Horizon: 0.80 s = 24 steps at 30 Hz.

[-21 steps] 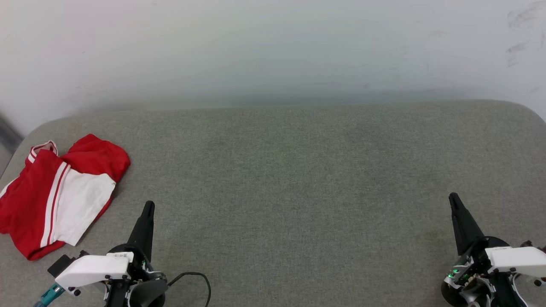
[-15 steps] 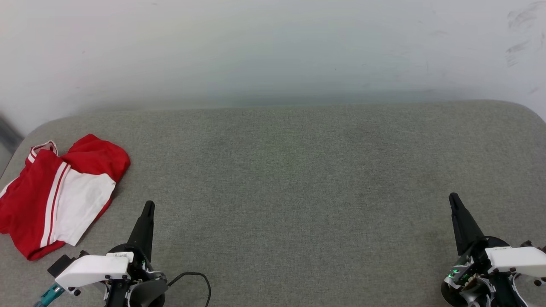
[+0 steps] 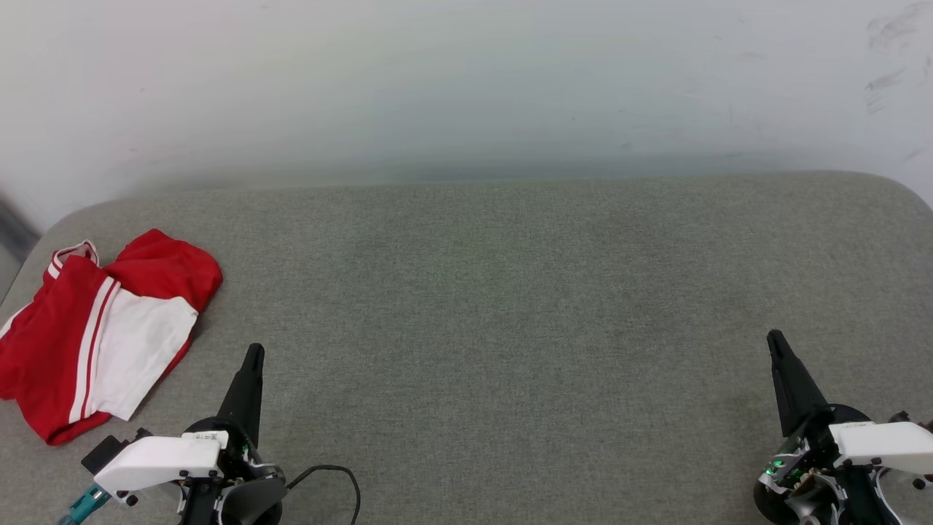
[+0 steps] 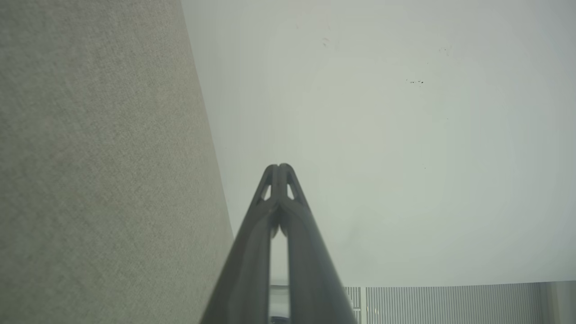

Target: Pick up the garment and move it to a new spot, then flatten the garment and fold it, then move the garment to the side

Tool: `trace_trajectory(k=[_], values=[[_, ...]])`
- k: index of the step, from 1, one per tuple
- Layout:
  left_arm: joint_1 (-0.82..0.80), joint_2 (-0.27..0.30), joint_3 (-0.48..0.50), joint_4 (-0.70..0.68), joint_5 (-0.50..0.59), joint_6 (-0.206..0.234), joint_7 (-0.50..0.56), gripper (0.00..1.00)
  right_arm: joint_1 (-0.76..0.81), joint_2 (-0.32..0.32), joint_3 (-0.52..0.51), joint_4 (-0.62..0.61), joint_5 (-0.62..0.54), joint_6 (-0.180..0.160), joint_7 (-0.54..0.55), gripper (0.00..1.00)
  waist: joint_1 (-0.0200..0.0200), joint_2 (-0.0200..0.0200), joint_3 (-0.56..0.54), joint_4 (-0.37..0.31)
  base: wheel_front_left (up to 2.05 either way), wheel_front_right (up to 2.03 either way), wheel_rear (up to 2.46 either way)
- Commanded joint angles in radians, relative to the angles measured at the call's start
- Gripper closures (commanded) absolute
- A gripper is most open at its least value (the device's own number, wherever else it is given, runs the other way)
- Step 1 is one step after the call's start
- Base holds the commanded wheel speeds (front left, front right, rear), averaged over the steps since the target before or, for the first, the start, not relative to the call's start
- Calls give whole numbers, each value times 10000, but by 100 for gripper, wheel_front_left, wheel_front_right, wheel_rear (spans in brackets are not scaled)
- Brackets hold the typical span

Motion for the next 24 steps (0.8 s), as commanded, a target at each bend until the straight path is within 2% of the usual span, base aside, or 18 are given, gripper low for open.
trace_trajectory(k=[1, 3, 4, 5, 7, 8, 12, 18, 24], values=[[-68, -10, 27, -4, 12, -20, 19, 100, -135, 36, 6, 3, -46, 0, 7, 100, 0, 0, 0, 0, 0, 0, 0], [-68, -10, 27, -4, 12, -20, 19, 100, -135, 36, 6, 3, -46, 0, 6, 100, 0, 0, 0, 0, 0, 0, 0], [9, -2, -4, 15, 1, 2, -9, 0, 14, 0, 1, 15, -2, 0, -7, 0, 0, 0, 0, 0, 0, 0, 0], [41, -8, -20, 80, 3, 2, -13, 100, 59, 2, 10, 87, -1, 0, -11, 100, 0, 0, 0, 0, 0, 0, 0], [218, -27, -47, 252, 4, 2, -17, 100, 243, 6, 13, 272, -3, 0, -15, 100, 0, 0, 1, 0, 0, 0, 0], [251, -30, -63, 258, 15, 2, -56, 0, 276, 6, 15, 296, -24, 0, -53, 0, 0, 0, 4, 0, 0, 0, 0], [309, -28, -49, 111, 179, 2, -267, 0, 306, 7, -8, 291, -263, 0, -264, 0, 0, 0, 9, -1, 0, 0, 0], [310, -26, 208, -68, 1117, 81, -565, 0, 345, 8, -185, 40, -1298, 0, -562, 0, 0, 0, 34, -3, 0, 0, 0], [332, -23, 221, -508, 2411, 488, -842, 0, 400, 8, -237, -406, -2547, 0, -840, 0, 0, 0, 66, 1, 0, 0, 0]])
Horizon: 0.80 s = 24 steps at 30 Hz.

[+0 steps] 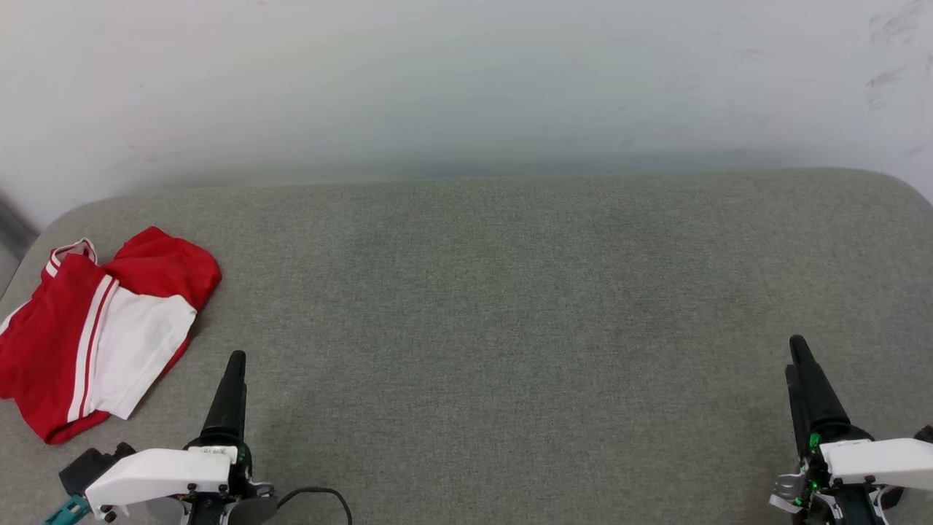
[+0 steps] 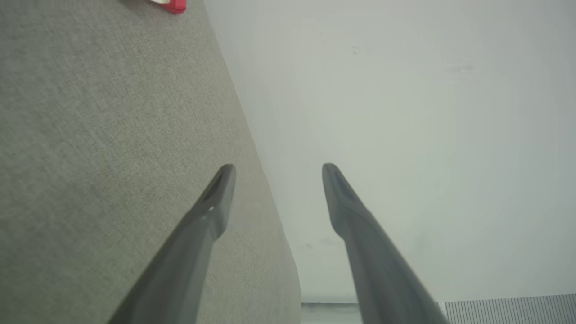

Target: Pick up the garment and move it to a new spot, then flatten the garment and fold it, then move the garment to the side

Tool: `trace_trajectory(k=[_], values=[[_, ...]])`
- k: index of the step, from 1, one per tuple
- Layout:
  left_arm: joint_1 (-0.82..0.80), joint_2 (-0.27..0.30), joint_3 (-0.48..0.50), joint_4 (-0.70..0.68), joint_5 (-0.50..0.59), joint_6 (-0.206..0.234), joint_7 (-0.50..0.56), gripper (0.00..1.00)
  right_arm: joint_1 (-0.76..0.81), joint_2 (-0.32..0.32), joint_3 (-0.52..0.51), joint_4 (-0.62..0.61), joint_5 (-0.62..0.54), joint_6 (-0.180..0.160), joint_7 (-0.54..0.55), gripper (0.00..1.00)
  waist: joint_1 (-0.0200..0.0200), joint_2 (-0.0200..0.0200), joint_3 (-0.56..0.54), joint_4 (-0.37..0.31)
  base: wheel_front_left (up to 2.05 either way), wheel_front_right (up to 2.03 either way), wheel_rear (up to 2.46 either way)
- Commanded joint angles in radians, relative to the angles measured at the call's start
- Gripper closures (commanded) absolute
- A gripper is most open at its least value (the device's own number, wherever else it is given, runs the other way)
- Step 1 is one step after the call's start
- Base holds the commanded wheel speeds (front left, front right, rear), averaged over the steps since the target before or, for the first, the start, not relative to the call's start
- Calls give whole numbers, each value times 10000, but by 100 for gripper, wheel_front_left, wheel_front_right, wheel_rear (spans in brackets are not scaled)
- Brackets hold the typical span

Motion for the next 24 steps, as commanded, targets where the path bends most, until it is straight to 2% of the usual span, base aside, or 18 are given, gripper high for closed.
trace_trajectory(k=[1, 13, 24], values=[[-114, 25, -20, -318, 411, 123, -101, 0, -58, -11, -39, -309, -427, 0, -100, 0, 0, 0, 5, 1, 0, 0, 0], [57, 30, -540, -1019, 3023, 1004, -598, 0, 119, -9, 203, -1148, -3330, 0, -596, 0, 0, 0, 53, 6, 0, 0, 0], [238, 34, -907, -1211, 5134, 1536, -999, 0, 365, -8, 497, -1368, -5666, 0, -1001, 0, 0, 0, 60, 15, 0, 0, 0]])
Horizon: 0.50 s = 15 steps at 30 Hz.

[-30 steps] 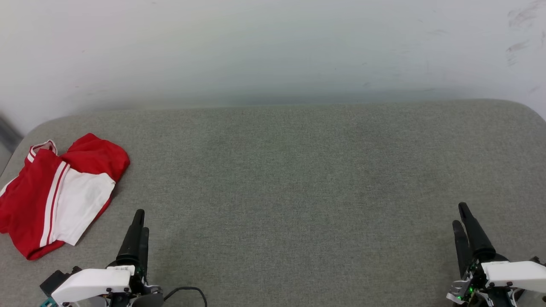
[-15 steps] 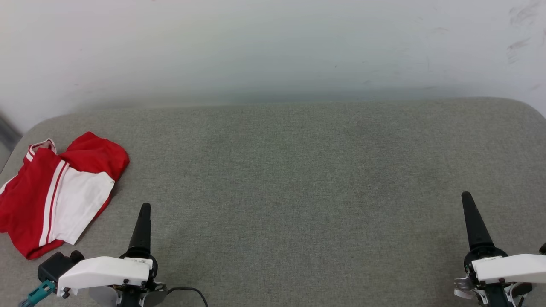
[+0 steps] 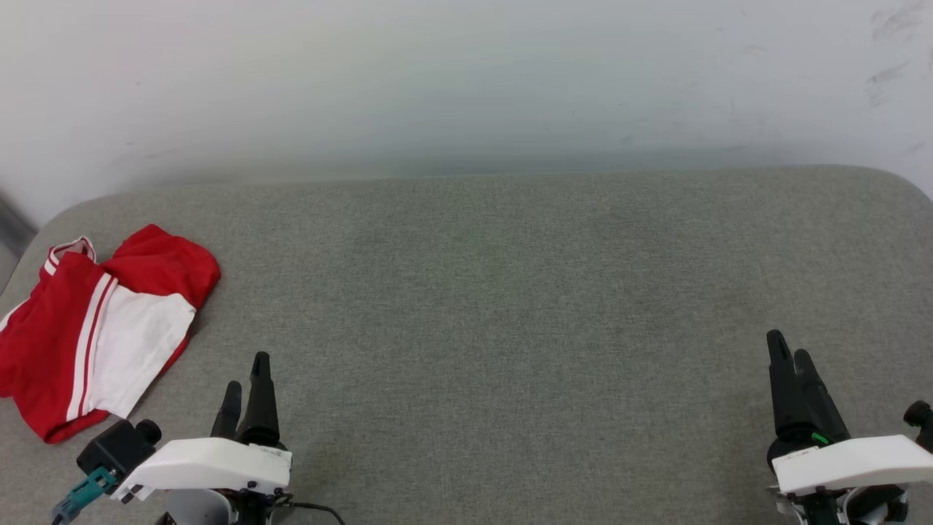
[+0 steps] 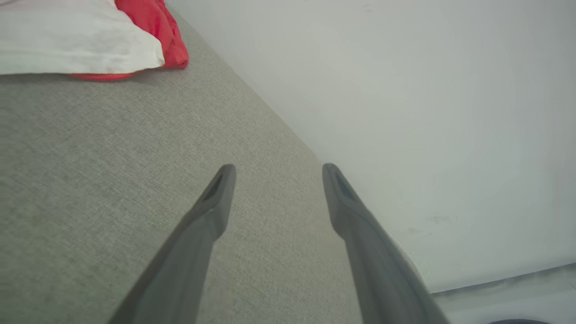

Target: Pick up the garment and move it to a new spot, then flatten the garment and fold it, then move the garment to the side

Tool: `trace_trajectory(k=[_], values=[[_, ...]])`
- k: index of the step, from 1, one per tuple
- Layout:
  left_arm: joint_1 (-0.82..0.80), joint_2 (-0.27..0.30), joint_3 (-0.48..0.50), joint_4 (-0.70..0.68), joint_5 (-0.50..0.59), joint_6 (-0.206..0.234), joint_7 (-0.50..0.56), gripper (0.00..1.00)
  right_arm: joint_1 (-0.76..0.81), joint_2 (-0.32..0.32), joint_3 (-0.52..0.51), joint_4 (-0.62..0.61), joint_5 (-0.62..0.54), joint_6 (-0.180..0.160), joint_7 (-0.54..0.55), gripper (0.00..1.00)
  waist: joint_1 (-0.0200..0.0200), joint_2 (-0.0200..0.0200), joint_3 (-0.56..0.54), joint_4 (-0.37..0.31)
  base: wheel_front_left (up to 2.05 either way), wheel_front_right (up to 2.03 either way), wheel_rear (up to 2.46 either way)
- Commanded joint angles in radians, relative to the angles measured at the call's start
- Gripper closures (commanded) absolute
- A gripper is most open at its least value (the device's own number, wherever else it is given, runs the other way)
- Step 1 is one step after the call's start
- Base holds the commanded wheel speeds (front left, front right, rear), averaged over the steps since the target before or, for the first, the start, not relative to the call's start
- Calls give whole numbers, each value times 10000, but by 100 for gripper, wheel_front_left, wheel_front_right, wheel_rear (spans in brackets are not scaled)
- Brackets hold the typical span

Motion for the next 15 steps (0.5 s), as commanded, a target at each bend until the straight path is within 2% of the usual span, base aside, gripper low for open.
trace_trajectory(k=[1, 15], values=[[-41, 29, -26, -199, 399, 82, -112, 0, -8, -9, 29, -201, -411, 3, -109, 0, 0, 0, -6, 5, 0, 0, 0], [202, 72, -353, -390, 2475, 260, -559, 0, 251, -7, 92, -206, -2491, 3, -555, 0, 0, 0, -25, 56, 0, 0, 0]])
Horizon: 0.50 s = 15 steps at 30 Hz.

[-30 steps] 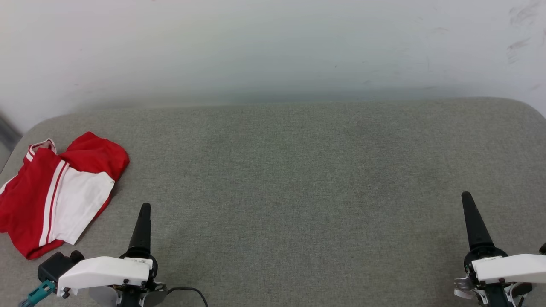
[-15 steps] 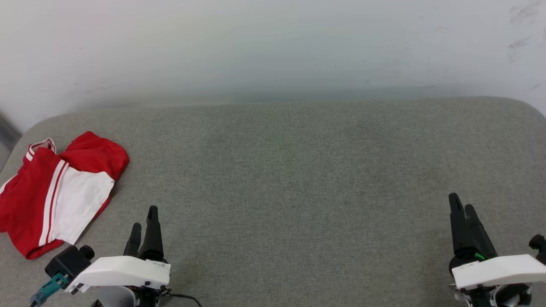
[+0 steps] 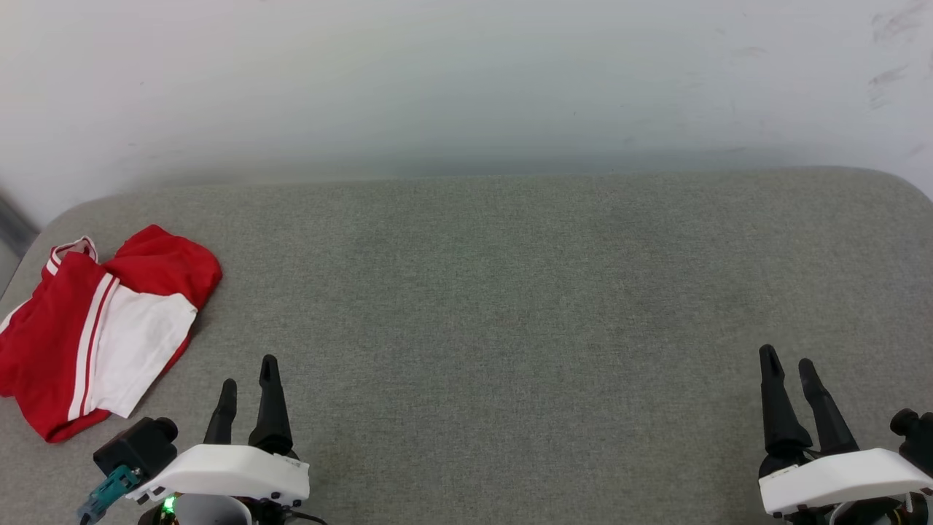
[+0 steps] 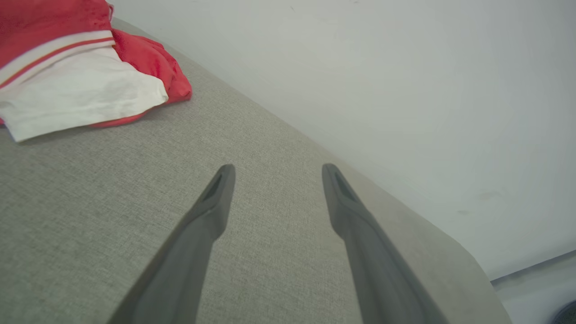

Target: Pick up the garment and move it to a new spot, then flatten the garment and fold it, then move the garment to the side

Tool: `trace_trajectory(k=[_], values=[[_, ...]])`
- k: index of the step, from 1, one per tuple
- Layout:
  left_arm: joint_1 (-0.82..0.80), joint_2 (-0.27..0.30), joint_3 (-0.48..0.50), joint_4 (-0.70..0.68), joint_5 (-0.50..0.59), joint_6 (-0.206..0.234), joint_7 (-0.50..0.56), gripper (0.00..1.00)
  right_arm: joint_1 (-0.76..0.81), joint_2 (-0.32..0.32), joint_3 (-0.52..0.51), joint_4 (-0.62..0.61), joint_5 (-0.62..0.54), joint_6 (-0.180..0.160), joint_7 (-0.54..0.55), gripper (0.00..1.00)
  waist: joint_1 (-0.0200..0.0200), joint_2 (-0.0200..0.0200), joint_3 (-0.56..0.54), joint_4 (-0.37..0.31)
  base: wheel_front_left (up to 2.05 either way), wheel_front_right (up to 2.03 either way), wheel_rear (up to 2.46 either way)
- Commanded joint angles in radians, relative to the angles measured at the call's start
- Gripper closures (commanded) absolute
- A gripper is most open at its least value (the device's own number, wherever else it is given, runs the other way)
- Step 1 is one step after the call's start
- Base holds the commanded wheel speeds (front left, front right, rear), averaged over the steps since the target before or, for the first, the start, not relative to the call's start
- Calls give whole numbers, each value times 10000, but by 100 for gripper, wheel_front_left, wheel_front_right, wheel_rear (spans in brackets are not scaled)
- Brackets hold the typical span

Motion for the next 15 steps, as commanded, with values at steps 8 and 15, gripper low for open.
trace_trajectory(k=[8, 15], values=[[84, 88, -251, -246, 1218, 85, -318, 0, 100, -4, 72, -184, -1130, 3, -312, 0, 0, 0, -4, 29, 0, 0, 0], [153, 96, -409, -314, 2020, 167, -510, 0, 175, -3, 119, -222, -1826, 3, -495, 0, 0, 0, 23, 34, 0, 0, 0]])
